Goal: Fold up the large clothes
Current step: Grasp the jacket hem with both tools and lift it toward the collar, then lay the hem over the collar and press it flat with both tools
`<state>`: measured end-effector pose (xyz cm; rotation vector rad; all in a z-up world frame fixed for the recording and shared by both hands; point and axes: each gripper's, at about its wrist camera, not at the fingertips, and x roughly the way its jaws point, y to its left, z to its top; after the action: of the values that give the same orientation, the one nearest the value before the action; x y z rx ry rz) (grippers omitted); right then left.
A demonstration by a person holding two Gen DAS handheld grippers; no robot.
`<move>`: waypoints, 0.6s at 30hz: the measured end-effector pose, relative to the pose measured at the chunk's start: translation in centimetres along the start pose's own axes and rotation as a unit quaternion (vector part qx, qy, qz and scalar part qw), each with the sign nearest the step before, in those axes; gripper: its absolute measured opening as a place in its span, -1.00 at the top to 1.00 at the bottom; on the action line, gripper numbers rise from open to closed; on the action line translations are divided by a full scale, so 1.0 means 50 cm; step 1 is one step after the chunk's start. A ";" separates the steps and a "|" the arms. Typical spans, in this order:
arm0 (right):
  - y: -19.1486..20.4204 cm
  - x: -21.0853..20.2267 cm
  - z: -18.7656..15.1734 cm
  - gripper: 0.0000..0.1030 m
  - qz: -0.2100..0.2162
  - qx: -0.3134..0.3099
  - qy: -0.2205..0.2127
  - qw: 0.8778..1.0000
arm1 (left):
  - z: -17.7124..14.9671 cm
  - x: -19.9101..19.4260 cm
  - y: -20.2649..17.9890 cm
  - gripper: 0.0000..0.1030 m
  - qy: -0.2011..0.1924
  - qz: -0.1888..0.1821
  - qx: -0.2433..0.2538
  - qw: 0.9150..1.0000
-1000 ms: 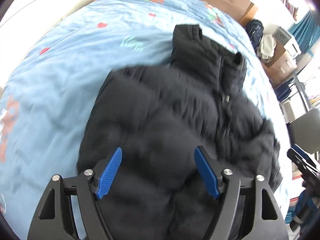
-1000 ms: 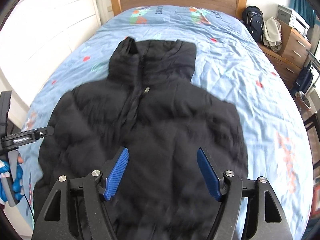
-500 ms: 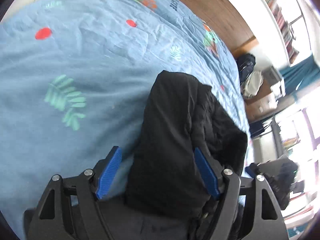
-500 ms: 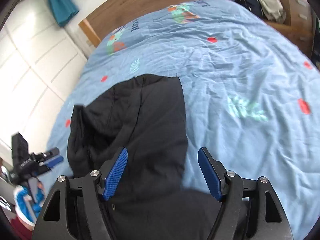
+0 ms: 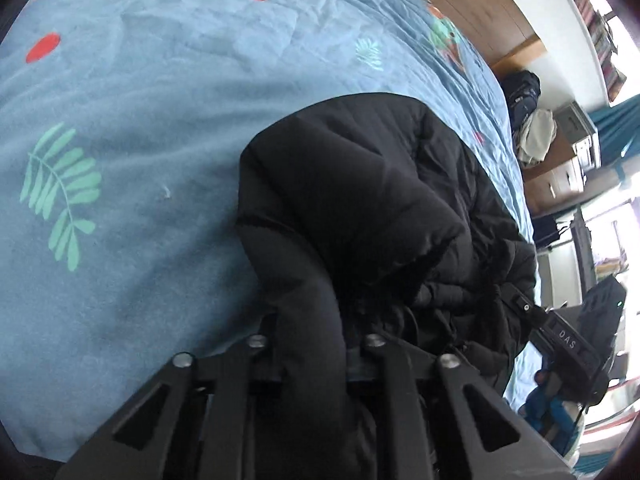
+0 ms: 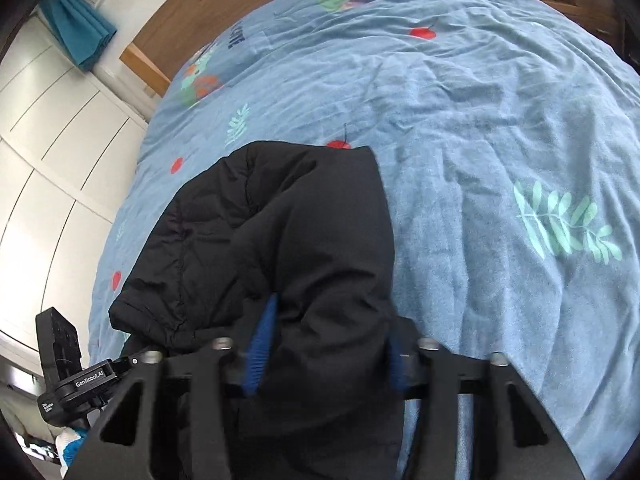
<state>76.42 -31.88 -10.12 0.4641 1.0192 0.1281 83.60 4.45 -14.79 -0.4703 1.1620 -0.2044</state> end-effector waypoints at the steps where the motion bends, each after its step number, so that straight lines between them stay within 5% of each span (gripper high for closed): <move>1: 0.013 -0.009 0.000 0.70 -0.001 -0.015 -0.004 1.000 | -0.002 -0.008 -0.006 0.81 -0.004 0.001 0.005 1.000; 9: 0.070 -0.181 -0.037 0.79 0.015 -0.091 -0.041 0.995 | -0.080 -0.141 -0.026 0.84 -0.039 -0.032 0.021 0.999; 18: 0.052 -0.375 -0.195 0.79 0.068 -0.102 -0.072 0.990 | -0.264 -0.296 0.003 0.83 -0.062 -0.085 0.024 0.994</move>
<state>58.63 -32.38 1.55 0.3509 0.8227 0.3128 65.72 7.09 -6.70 -0.5332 0.9945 -0.3442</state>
